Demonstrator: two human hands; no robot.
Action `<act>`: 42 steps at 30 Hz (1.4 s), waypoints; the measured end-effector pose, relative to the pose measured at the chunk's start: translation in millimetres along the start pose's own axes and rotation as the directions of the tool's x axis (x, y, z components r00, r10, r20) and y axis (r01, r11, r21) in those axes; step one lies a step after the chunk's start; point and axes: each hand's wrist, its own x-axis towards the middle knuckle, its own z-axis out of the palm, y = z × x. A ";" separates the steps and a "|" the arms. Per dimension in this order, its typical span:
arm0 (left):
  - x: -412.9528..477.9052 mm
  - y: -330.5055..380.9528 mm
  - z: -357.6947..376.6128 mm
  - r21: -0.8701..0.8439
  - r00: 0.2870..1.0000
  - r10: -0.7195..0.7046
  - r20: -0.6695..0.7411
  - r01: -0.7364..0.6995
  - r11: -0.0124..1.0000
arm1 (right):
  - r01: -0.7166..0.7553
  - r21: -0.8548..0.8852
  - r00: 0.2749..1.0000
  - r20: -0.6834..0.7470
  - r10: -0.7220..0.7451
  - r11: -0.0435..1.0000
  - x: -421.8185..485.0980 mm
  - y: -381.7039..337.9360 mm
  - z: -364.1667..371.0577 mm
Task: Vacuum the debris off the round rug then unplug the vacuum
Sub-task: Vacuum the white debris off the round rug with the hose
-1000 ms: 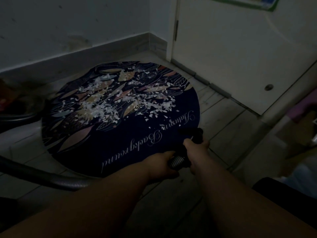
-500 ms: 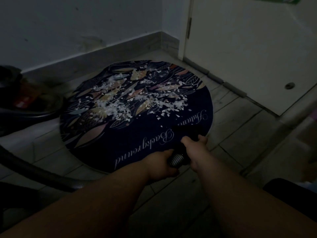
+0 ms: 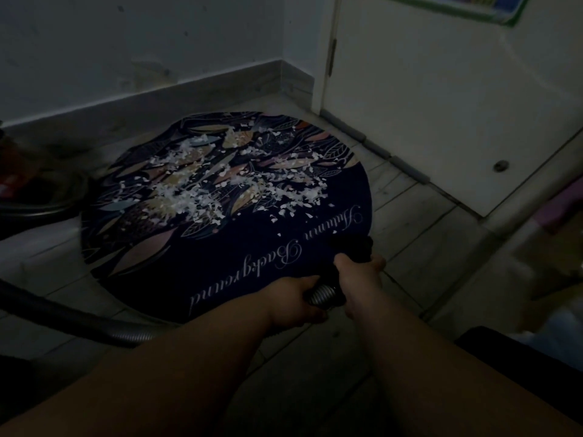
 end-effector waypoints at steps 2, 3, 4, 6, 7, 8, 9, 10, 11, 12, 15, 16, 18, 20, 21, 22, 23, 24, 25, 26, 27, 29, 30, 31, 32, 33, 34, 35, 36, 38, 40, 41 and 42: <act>8.8 7.0 3.2 0.036 1.000 0.018 0.024 -0.019 0.999 | 0.010 0.006 1.000 -0.030 -0.010 1.000 7.1 -0.8 -10.1; 12.9 9.9 4.6 0.049 0.999 0.024 0.033 -0.025 0.998 | 0.010 0.007 0.999 -0.036 -0.010 1.000 10.6 -1.4 -14.4; 16.9 12.0 5.4 0.057 0.999 0.028 0.040 -0.031 0.998 | 0.007 0.007 0.999 -0.038 -0.007 1.000 13.9 -2.2 -17.6; 22.8 13.3 5.7 0.063 0.998 0.030 0.047 -0.033 0.997 | 0.002 0.001 0.999 -0.036 -0.002 1.000 19.1 -3.7 -19.6; 24.3 13.0 5.0 0.065 0.999 0.026 0.047 -0.029 0.997 | 0.003 -0.002 0.999 -0.035 -0.003 1.000 20.4 -4.7 -19.0; 25.7 11.8 3.8 0.067 0.999 0.020 0.044 -0.023 0.997 | 0.004 -0.002 1.000 -0.031 -0.004 1.000 21.3 -5.6 -17.6; 26.0 10.2 2.4 0.066 0.999 0.011 0.039 -0.014 0.998 | 0.006 -0.003 1.000 -0.026 -0.006 1.000 22.0 -5.9 -15.4; 25.7 8.4 0.6 0.060 1.000 0.006 0.031 -0.008 0.998 | 0.009 -0.001 1.000 -0.017 -0.009 1.000 21.9 -6.2 -13.0; 24.7 6.8 -1.4 0.051 1.000 0.005 0.021 -0.006 0.999 | 0.016 -0.006 1.000 -0.003 -0.016 1.000 21.5 -6.6 -10.8; 23.4 5.5 -3.0 0.044 1.000 0.009 0.014 -0.010 0.999 | 0.023 -0.014 1.000 0.011 -0.023 1.000 20.3 -7.7 -8.9; 17.3 0.4 -8.0 0.029 1.000 0.013 -0.010 -0.012 1.000 | 0.032 -0.034 0.997 0.066 -0.030 0.999 18.7 -9.8 -1.6; 14.4 -1.6 -9.4 0.020 1.000 0.008 -0.018 -0.008 1.000 | 0.026 -0.032 0.997 0.079 -0.024 0.999 17.7 -9.9 2.2; 6.4 -5.7 -12.0 0.006 0.999 -0.004 -0.034 0.004 1.000 | 0.027 -0.020 0.994 0.110 -0.025 0.999 14.7 -8.4 10.8; -2.2 -10.6 -15.6 0.030 0.998 -0.001 -0.057 0.003 1.000 | 0.033 -0.007 0.987 0.158 -0.032 0.999 10.8 -6.8 19.2; -7.1 -14.3 -18.4 0.046 0.998 0.000 -0.068 0.003 0.999 | 0.032 -0.014 0.983 0.183 -0.029 0.999 7.6 -6.1 24.9; -11.5 -17.4 -21.0 0.058 0.997 -0.004 -0.074 0.008 0.998 | 0.030 -0.028 0.979 0.205 -0.024 0.999 2.9 -6.7 30.5; -15.4 -20.2 -22.7 0.064 0.997 -0.012 -0.077 0.017 0.998 | 0.025 -0.050 0.975 0.221 -0.014 0.998 -1.3 -7.4 35.4; -19.7 -23.2 -24.2 0.066 0.997 -0.021 -0.080 0.027 0.997 | 0.013 -0.071 0.971 0.238 0.004 0.997 -4.7 -7.5 40.7; -23.8 -26.6 -26.0 0.067 0.996 -0.030 -0.083 0.036 0.997 | -0.003 -0.091 0.967 0.254 0.026 0.996 -7.3 -7.3 46.2; -27.8 -29.6 -27.6 0.064 0.995 -0.038 -0.089 0.044 0.997 | -0.015 -0.106 0.961 0.272 0.044 0.994 -8.6 -6.7 50.8; -32.3 -33.0 -29.4 0.062 0.994 -0.048 -0.096 0.054 0.997 | -0.022 -0.115 0.955 0.290 0.055 0.993 -11.3 -5.6 55.7; -37.9 -37.8 -31.5 0.050 0.992 -0.059 -0.109 0.065 0.997 | -0.026 -0.115 0.945 0.320 0.061 0.993 -14.8 -3.5 62.7; -39.5 -39.7 -32.0 0.046 0.991 -0.063 -0.115 0.068 0.997 | -0.018 -0.115 0.944 0.327 0.055 0.993 -15.8 -2.4 64.8; -40.8 -40.5 -32.5 0.049 0.991 -0.065 -0.117 0.071 0.996 | -0.009 -0.119 0.945 0.323 0.048 0.993 -16.7 -1.3 66.2; -41.3 -40.5 -33.1 0.055 0.991 -0.066 -0.117 0.073 0.996 | 0.001 -0.121 0.951 0.308 0.037 0.993 -17.9 -0.8 66.4; -40.6 -40.3 -33.1 0.056 0.991 -0.063 -0.117 0.069 0.996 | 0.016 -0.117 0.958 0.286 0.018 0.993 -18.3 -0.6 65.4; -38.9 -39.8 -32.5 0.052 0.992 -0.060 -0.114 0.066 0.996 | 0.030 -0.109 0.965 0.262 0.000 0.994 -18.7 -1.2 63.4; -34.8 -35.6 -30.9 0.044 0.993 -0.050 -0.110 0.055 0.998 | 0.041 -0.100 0.971 0.240 -0.016 0.994 -17.8 -3.5 57.6; -32.9 -33.6 -30.1 0.041 0.993 -0.044 -0.109 0.049 0.998 | 0.054 -0.089 0.974 0.223 -0.033 0.995 -17.1 -4.8 54.0; -25.4 -22.5 -26.1 0.039 0.995 -0.016 -0.099 0.020 0.999 | 0.094 -0.072 0.983 0.167 -0.081 0.993 -11.8 -9.5 39.6; -18.0 -13.6 -22.4 0.048 0.997 0.003 -0.078 0.001 0.999 | 0.108 -0.034 0.987 0.124 -0.103 0.994 -5.7 -11.6 28.2; -13.9 -9.4 -20.2 0.051 0.998 0.005 -0.061 -0.002 0.999 | 0.099 -0.023 0.990 0.105 -0.096 0.995 -2.3 -11.3 23.1; -11.1 -6.8 -18.6 0.052 0.999 0.001 -0.048 0.001 0.999 | 0.083 -0.014 0.992 0.093 -0.081 0.996 -0.5 -10.4 19.9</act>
